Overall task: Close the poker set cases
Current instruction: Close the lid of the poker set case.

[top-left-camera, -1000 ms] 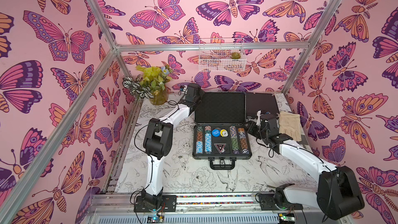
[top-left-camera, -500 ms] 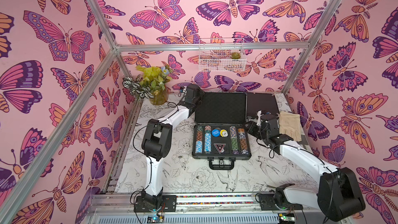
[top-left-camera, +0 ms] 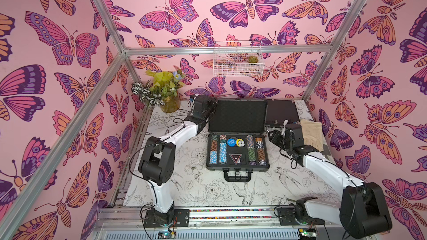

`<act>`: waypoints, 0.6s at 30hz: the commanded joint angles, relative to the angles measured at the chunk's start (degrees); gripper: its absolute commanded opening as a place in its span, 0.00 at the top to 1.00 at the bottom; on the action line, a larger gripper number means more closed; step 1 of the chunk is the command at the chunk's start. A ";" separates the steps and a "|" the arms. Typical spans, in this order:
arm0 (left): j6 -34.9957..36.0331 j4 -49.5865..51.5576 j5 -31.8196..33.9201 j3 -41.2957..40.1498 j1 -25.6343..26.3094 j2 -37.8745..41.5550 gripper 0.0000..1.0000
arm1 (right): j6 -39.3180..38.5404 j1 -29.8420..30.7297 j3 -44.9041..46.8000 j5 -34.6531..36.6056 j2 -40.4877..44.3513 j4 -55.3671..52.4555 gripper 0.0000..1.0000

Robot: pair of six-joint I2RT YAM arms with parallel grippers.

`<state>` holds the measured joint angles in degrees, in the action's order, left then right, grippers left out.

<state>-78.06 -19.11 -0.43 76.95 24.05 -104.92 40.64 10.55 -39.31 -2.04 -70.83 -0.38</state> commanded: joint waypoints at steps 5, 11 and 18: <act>6.53 3.47 -0.79 -6.64 1.86 4.49 0.95 | -2.65 -4.28 -3.98 -1.08 -1.96 -1.39 0.53; 6.26 3.49 -0.83 -11.20 2.57 8.09 0.95 | -4.27 -6.42 -9.76 -1.48 -5.98 -1.93 0.53; 6.08 3.48 -0.73 -15.82 3.39 11.95 0.95 | -5.97 -9.52 -17.99 -8.25 -13.26 -0.18 0.54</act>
<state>-78.06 -22.72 -0.14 64.51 26.28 -93.32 36.53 2.20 -54.17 -6.39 -81.97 -0.89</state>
